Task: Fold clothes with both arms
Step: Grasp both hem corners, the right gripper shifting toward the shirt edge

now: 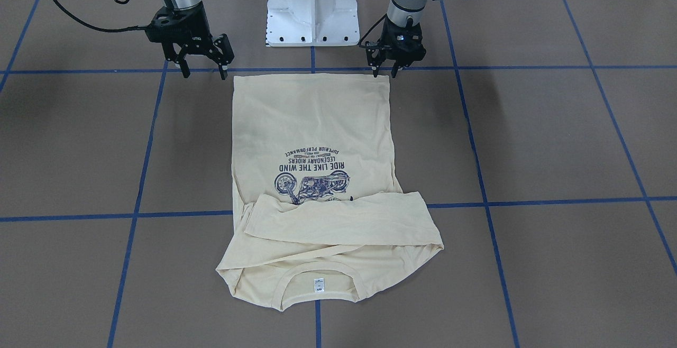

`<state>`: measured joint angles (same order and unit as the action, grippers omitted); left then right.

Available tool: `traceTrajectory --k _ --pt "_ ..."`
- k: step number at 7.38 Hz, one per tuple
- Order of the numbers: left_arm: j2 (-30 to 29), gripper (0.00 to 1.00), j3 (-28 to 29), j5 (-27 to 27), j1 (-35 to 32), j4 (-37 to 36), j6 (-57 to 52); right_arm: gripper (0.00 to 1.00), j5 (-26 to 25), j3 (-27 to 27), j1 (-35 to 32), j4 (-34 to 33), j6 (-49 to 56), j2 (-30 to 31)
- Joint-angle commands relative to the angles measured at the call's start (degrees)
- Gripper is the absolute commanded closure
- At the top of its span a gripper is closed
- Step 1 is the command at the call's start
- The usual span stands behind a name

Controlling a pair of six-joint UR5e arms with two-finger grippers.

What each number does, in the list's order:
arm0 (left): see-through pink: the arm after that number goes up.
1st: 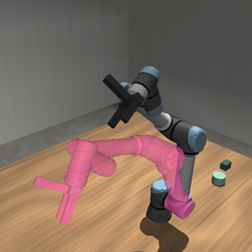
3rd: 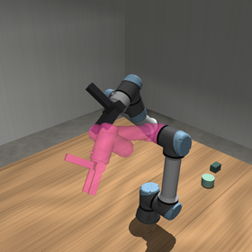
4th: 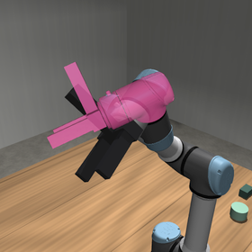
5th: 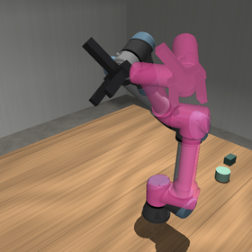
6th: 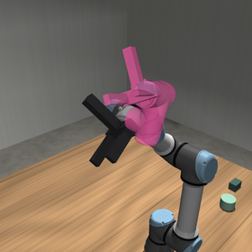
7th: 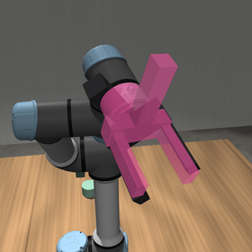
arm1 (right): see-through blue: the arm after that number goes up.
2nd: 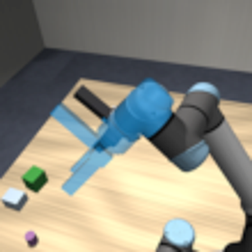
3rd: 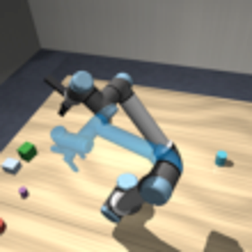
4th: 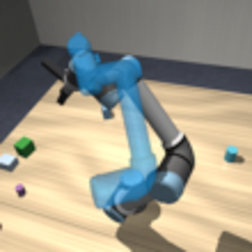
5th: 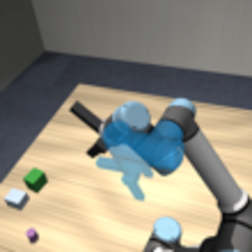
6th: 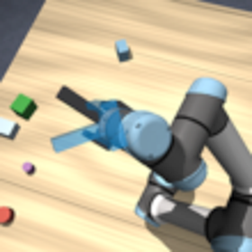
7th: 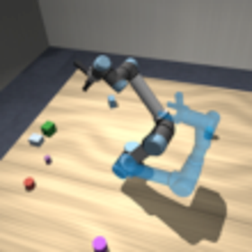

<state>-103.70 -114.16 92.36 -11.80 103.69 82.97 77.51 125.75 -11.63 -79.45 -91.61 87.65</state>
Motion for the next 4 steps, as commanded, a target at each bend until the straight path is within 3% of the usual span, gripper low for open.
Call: traceTrajectory --k 1,4 --pt "-0.01 0.45 0.43 0.10 0.02 0.02 -1.05 0.00 -0.08 0.02 -0.06 -0.01 -0.06 -0.02" --pt "-0.10 0.48 0.78 0.10 0.02 0.02 -0.97 0.00 -0.08 0.02 0.03 -0.01 -0.06 0.07"
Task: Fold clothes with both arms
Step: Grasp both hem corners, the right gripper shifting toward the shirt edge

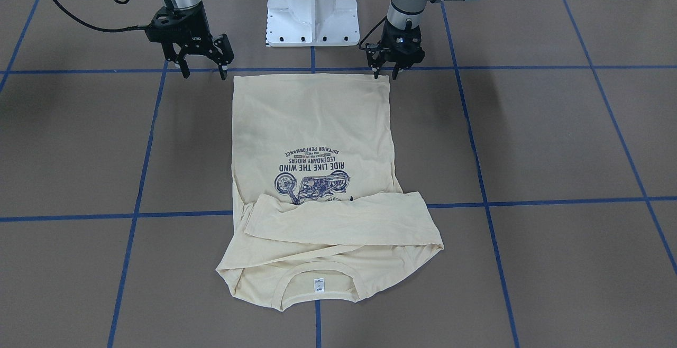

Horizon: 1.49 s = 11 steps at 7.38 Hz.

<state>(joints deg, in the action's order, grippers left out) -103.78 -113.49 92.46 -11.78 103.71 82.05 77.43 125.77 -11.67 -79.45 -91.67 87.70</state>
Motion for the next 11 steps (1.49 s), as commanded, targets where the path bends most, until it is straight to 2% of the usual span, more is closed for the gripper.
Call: traceTrajectory --k 1,4,5,7,11 --pt "-0.02 0.49 0.46 0.00 0.00 0.00 0.04 0.00 0.00 0.00 0.07 0.00 0.08 0.01" --pt "-0.11 0.51 1.25 0.00 0.09 0.09 0.04 0.00 0.00 0.09 -0.02 0.00 0.00 -0.07" --pt "-0.19 0.58 1.25 0.00 0.09 0.09 0.13 0.00 0.00 0.09 -0.02 0.00 0.00 -0.08" --pt "-0.37 1.00 1.08 0.00 0.09 0.09 0.13 0.00 0.00 0.09 -0.02 0.00 0.00 0.01" --pt "-0.19 1.00 -0.58 0.26 0.09 -0.09 -0.31 0.00 -0.09 -0.09 0.33 0.00 -0.79 -0.07"
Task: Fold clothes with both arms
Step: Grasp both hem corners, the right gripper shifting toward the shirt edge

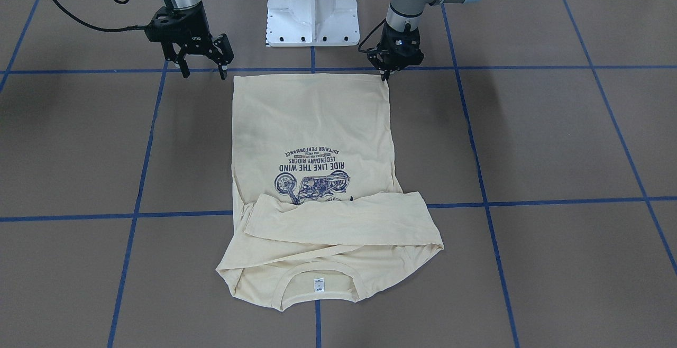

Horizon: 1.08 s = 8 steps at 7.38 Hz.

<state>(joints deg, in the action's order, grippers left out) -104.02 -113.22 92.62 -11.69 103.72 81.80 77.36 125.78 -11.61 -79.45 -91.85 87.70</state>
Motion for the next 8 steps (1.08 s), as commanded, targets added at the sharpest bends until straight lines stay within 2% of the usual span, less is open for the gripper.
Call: traceTrajectory --k 1,4,5,7,8 --pt "0.05 1.00 -1.38 0.19 0.00 -0.18 -0.06 0.00 -1.23 -0.97 1.58 0.00 -3.31 -0.68" --pt "-0.04 1.00 -1.48 0.19 0.00 -0.19 0.12 0.08 -8.51 -7.38 6.66 0.17 -5.35 -5.69" --pt "-0.04 1.00 -1.48 0.19 0.00 -0.19 0.38 0.13 -10.28 -7.74 8.43 0.26 -5.35 -5.70" --pt "0.05 1.00 -1.74 0.19 0.00 -0.10 0.47 0.30 -11.00 -8.01 9.93 0.18 -5.35 -5.44" --pt "0.05 1.00 -1.74 0.19 0.00 -0.10 0.55 0.33 -11.69 -8.53 10.37 0.18 -5.27 -5.52"
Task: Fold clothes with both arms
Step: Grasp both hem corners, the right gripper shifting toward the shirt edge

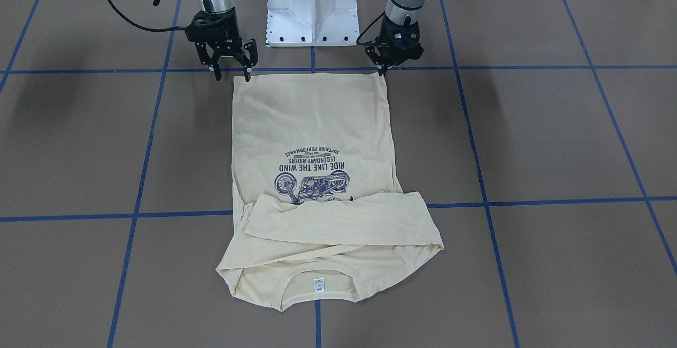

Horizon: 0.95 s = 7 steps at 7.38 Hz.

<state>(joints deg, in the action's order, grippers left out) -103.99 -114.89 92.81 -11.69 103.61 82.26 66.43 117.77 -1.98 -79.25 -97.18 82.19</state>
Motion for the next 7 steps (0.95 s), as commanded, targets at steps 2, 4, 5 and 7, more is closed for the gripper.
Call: traceTrajectory --k 2,4,5,7 --pt "0.02 1.00 -0.07 0.09 0.00 0.10 0.09 0.37 -1.47 -1.05 1.10 -0.03 0.06 -0.02" --pt "0.02 1.00 -0.07 0.09 0.00 0.10 -0.09 0.45 -1.83 -1.05 1.36 -0.20 0.06 -0.10" --pt "0.02 1.00 -0.07 0.09 0.00 0.10 -0.17 0.45 -1.83 -1.14 1.36 -0.20 0.06 -0.10" --pt "-0.07 1.00 -0.07 0.09 0.00 0.10 -0.35 0.45 -1.83 -1.93 1.45 -0.20 0.06 -0.10"
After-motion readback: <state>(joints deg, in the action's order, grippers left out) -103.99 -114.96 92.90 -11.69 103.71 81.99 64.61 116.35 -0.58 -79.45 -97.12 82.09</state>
